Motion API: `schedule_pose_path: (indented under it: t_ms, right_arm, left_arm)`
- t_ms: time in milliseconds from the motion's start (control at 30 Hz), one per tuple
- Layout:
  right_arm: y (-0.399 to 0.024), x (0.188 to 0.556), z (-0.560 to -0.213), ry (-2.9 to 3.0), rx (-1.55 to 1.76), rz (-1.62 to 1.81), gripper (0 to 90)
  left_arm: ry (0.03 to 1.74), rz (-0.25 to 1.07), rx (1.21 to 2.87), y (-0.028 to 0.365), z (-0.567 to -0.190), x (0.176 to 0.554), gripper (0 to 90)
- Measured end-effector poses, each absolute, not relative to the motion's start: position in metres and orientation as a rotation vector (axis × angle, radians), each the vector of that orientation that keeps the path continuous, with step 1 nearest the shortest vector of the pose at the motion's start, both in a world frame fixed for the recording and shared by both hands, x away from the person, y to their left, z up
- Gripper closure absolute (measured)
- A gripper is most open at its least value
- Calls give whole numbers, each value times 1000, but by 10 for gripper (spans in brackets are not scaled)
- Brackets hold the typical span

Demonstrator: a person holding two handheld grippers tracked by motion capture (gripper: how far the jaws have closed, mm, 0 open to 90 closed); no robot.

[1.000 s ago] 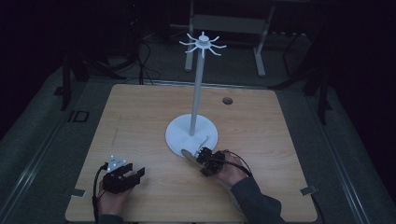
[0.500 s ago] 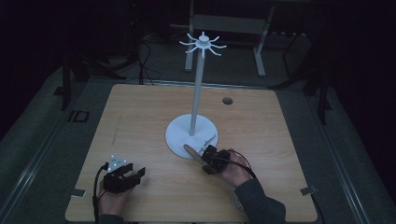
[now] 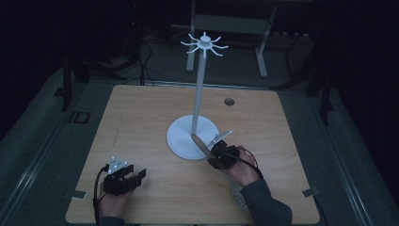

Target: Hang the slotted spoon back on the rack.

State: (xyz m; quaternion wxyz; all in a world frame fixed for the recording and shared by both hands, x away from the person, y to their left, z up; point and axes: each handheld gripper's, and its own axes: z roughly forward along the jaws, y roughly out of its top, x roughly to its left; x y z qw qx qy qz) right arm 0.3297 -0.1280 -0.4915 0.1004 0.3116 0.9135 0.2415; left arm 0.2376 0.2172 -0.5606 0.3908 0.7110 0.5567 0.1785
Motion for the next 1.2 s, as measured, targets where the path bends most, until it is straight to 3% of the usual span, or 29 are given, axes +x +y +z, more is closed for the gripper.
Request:
schedule_pose_path:
  t_ms: [1200]
  right_arm:
    - [-158,338,-440,2360,1037,1031,737]
  left_arm:
    - [1411,468,1803,217,-560,237,421]
